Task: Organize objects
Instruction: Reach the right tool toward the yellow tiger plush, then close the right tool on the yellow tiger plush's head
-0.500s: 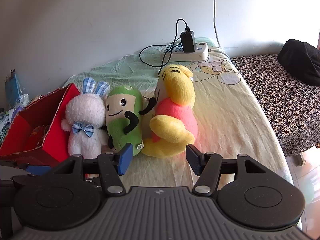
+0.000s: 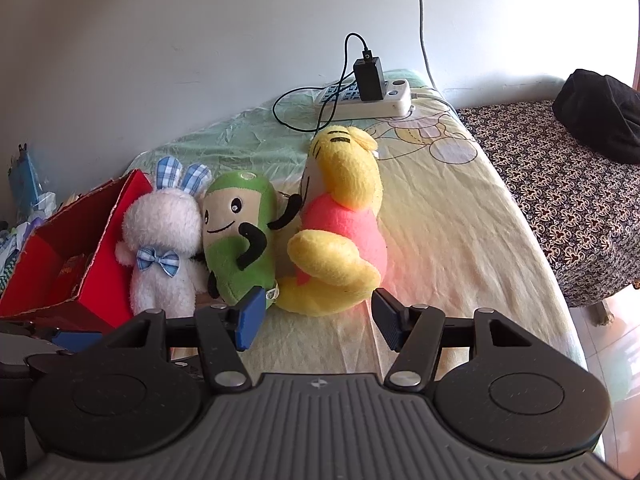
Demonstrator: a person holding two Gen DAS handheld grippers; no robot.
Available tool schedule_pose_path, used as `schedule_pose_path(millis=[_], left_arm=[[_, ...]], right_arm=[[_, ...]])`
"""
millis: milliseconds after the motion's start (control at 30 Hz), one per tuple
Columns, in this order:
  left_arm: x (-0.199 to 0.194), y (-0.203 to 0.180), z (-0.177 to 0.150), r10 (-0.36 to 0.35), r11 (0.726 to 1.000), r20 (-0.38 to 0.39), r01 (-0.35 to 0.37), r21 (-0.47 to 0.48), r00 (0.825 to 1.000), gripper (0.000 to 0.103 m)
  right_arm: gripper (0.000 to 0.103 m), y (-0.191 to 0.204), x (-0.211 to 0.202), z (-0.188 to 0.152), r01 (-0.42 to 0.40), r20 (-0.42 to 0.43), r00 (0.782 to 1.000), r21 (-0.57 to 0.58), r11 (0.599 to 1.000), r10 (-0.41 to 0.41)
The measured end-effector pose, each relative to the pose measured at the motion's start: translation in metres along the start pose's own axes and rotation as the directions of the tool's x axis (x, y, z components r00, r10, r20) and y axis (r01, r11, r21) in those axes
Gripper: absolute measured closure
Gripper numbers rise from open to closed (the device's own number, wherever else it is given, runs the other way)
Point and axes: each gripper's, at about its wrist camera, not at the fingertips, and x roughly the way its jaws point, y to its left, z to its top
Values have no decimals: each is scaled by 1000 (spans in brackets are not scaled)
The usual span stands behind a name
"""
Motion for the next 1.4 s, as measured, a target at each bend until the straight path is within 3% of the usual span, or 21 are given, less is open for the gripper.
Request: schedule_pose_path(millis=[167, 333, 500, 567, 700, 900, 1033, 1167, 1267, 1400], left_arm=[[0, 0, 5, -47, 999, 8, 46, 2, 999, 1], [-9, 0, 15, -172, 985, 62, 171, 15, 983, 1], [-16, -9, 30, -350, 937, 106, 346, 53, 931, 1], [-16, -17, 35, -380, 924, 121, 371, 92, 917, 1], [-7, -32, 45, -457, 887, 121, 441, 139, 881, 1], [11, -47, 59, -543, 837, 108, 526, 155, 833, 13], [26, -56, 67, -557, 825, 73, 540, 169, 827, 21], [46, -62, 73, -555, 824, 29, 545, 158, 831, 29], [51, -62, 74, -560, 820, 20, 551, 158, 828, 34], [41, -66, 70, -577, 804, 25, 563, 190, 816, 34]], right_arm=[[42, -11, -4, 5, -24, 36, 999, 41, 999, 23], [42, -30, -11, 17, -70, 113, 992, 115, 991, 58], [42, -58, 6, 32, -137, 78, 989, 210, 968, 123], [43, -71, 18, 37, -183, 45, 983, 268, 946, 177], [44, -88, 47, 48, -289, -1, 951, 353, 890, 310], [44, -92, 80, 51, -303, -76, 934, 348, 887, 349], [45, -98, 98, 51, -303, -104, 925, 378, 875, 365], [60, -110, 111, 48, -318, -97, 914, 434, 843, 395], [67, -113, 105, 47, -331, -84, 911, 433, 838, 403], [69, -118, 88, 44, -324, -74, 918, 422, 847, 389]])
